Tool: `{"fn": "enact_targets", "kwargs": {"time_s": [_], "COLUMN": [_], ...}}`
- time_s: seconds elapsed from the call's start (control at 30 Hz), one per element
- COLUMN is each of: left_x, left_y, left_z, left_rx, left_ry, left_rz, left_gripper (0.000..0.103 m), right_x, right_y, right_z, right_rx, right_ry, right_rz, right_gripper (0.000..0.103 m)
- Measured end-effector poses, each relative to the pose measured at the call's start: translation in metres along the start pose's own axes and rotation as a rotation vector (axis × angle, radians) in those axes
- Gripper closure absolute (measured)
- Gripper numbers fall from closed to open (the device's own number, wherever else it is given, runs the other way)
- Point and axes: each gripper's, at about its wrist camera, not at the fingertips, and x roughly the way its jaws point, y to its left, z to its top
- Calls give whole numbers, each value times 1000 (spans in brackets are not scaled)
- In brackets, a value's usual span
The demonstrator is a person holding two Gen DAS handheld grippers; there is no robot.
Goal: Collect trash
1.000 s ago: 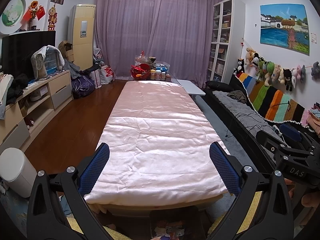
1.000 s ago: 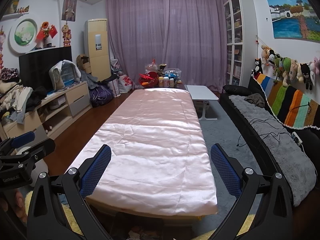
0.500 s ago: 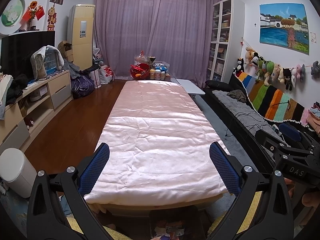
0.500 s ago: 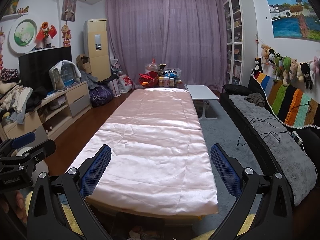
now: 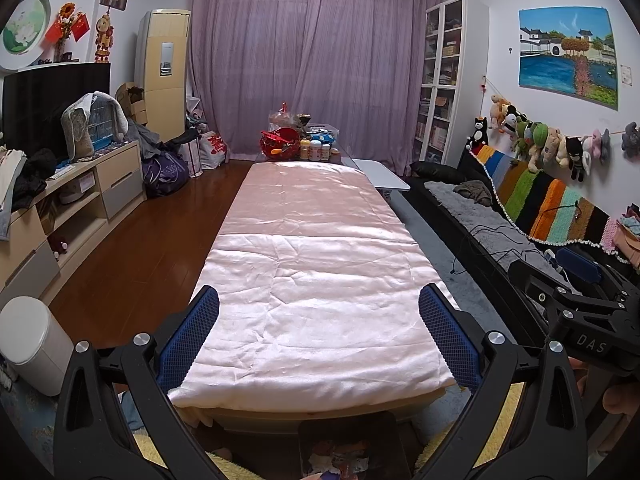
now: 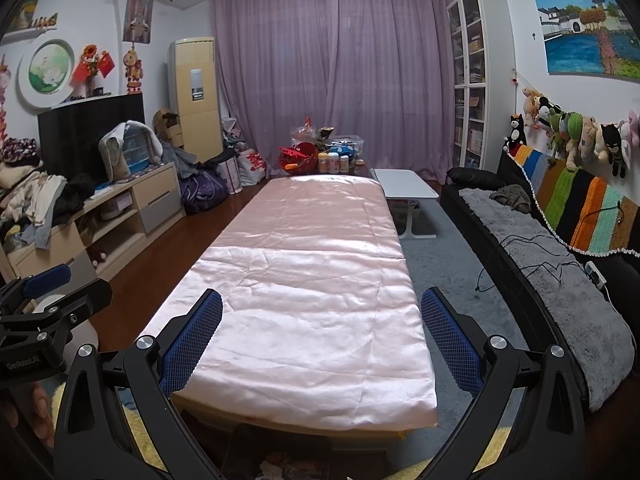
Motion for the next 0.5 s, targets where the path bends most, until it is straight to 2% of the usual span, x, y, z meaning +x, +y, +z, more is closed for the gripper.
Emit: {"fn": "enact_targets", "kwargs": {"time_s": [0.5], "left_x": [-1], "left_y": [2], "left_z": [1], "left_rx": [-1], "left_ry": [-4], "left_rz": [2], "left_gripper": [8], "right_x": [-1], "right_y": [6], "right_z": [2], "right_rx": [2], "right_ry": [2], "right_rz": [-2], "right_gripper": [3]}}
